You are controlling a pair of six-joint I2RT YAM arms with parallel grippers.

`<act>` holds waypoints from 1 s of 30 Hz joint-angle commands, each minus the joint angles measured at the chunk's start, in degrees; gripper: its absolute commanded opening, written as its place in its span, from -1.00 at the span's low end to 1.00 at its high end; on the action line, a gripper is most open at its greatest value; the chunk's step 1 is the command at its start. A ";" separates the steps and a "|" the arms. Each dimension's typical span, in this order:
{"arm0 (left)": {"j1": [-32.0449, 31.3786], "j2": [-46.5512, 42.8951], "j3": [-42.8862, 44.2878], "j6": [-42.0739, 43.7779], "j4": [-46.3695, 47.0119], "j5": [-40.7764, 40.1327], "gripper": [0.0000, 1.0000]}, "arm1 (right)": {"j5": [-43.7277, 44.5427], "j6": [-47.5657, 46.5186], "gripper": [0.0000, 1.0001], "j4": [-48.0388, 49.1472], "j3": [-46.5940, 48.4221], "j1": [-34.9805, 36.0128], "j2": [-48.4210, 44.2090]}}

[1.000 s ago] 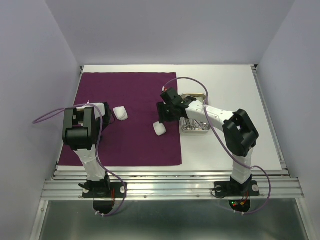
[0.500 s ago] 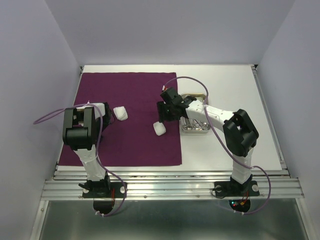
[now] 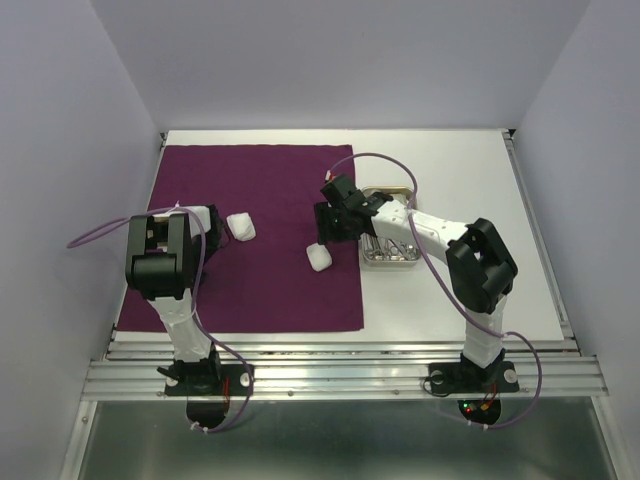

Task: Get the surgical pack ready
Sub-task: Adjust the medical item in the surgical kit.

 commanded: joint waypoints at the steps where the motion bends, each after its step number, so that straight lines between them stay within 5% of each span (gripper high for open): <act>1: 0.17 1.22 -0.53 -1.39 -1.89 -1.15 -0.28 | 1.09 0.75 0.26 2.16 1.25 0.57 -0.11; 13: 0.17 2.19 -0.18 -0.60 -1.10 -1.24 -0.32 | 1.62 1.37 0.27 3.04 -0.24 0.57 -0.90; 15: 0.08 1.93 -0.18 -0.69 -1.27 -1.15 -0.62 | 1.71 1.37 0.27 3.04 -0.51 0.57 -0.99; 16: 0.08 1.66 -0.18 -0.86 -1.45 -1.15 -1.00 | 1.80 1.28 0.27 3.04 -0.68 0.57 -1.07; 30: -3.52 -2.82 1.22 -0.51 -2.85 -0.97 -1.00 | 4.87 1.19 0.27 3.31 -1.65 0.57 0.15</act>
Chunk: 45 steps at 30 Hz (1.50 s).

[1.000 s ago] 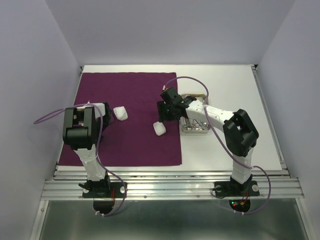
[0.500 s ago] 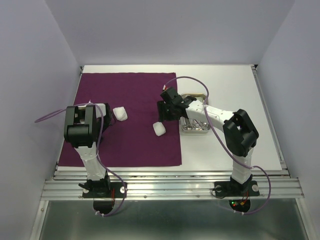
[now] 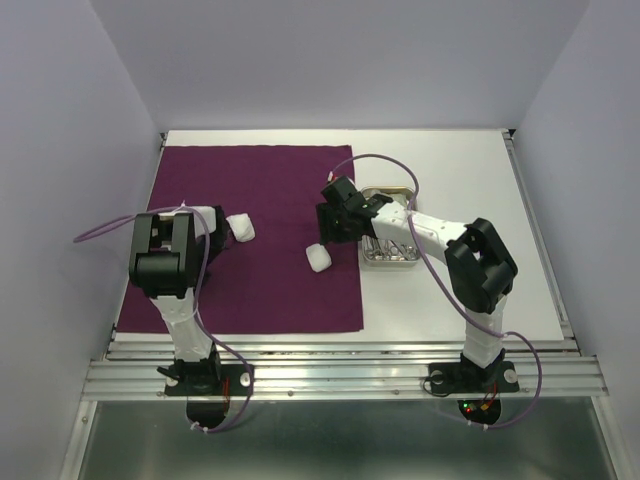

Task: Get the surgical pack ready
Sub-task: Adjust the medical item in the surgical kit.

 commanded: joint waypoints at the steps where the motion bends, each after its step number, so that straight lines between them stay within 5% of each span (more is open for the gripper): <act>1: -2.32 -4.85 1.49 -1.19 -2.59 -0.69 -1.00 | 2.97 0.23 0.27 2.21 -0.47 0.57 0.33; 21: -16.20 0.68 16.95 3.28 -4.00 -1.13 -1.00 | 6.66 1.81 0.28 3.09 -3.98 -1.27 -0.02; 45: -38.00 4.81 34.61 16.29 -4.00 1.50 -1.00 | 8.86 1.73 0.36 3.53 -10.14 -7.87 -14.34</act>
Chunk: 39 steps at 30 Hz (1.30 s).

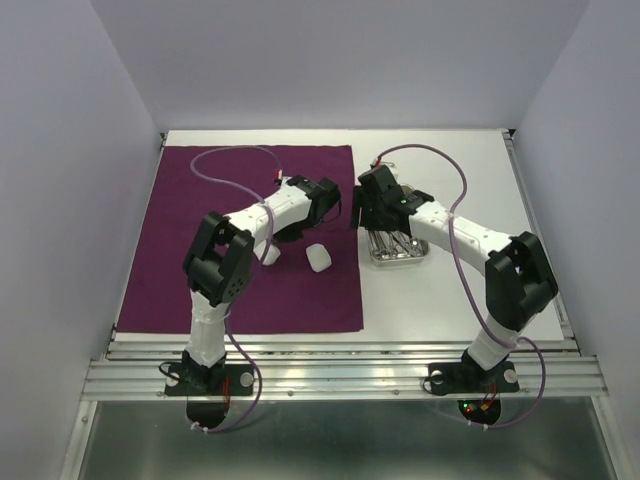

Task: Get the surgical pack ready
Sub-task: Adjust the medical item in the surgical kit.

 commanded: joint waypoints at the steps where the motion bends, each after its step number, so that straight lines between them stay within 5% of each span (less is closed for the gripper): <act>1: -1.33 -0.26 3.43 3.14 -2.16 -0.18 -1.00 | 1.87 -0.28 0.37 1.76 -1.11 -0.07 -2.13; 18: -10.21 3.78 13.45 3.05 -2.16 9.31 -1.00 | 3.63 -2.74 0.41 1.59 -9.81 -13.94 -13.28; 39: -11.00 7.65 16.97 3.14 -2.25 12.66 -1.00 | 1.52 -2.13 0.43 1.68 -12.19 -15.27 -15.40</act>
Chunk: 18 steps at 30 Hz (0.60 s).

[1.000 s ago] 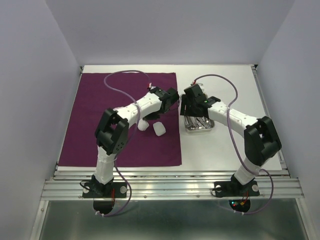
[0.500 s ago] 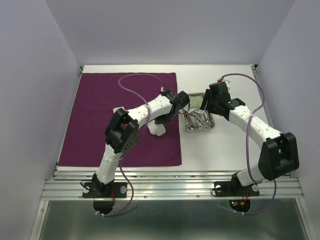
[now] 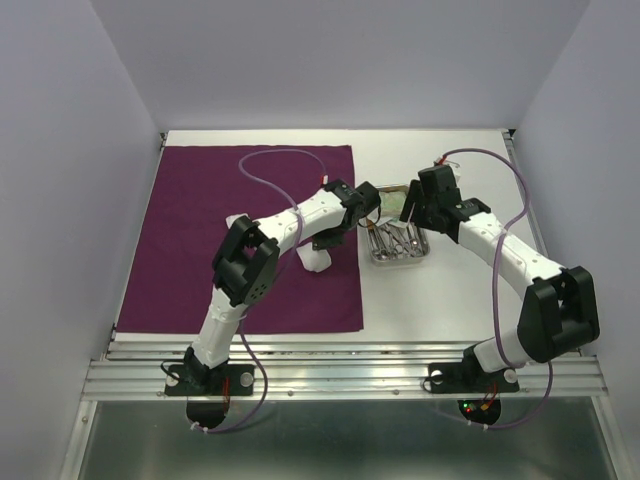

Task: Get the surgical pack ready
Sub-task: Adjust the medical item in the surgical kit.

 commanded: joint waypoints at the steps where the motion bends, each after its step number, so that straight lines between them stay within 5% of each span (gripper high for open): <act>1: -0.51 0.13 3.31 -0.36 -1.88 0.24 -1.00 | -0.45 -0.01 0.42 1.30 -0.17 -0.08 -0.32; 18: -1.12 4.09 6.12 0.00 -1.88 2.00 -1.00 | -0.36 -0.01 0.43 1.22 -1.40 -0.08 -2.07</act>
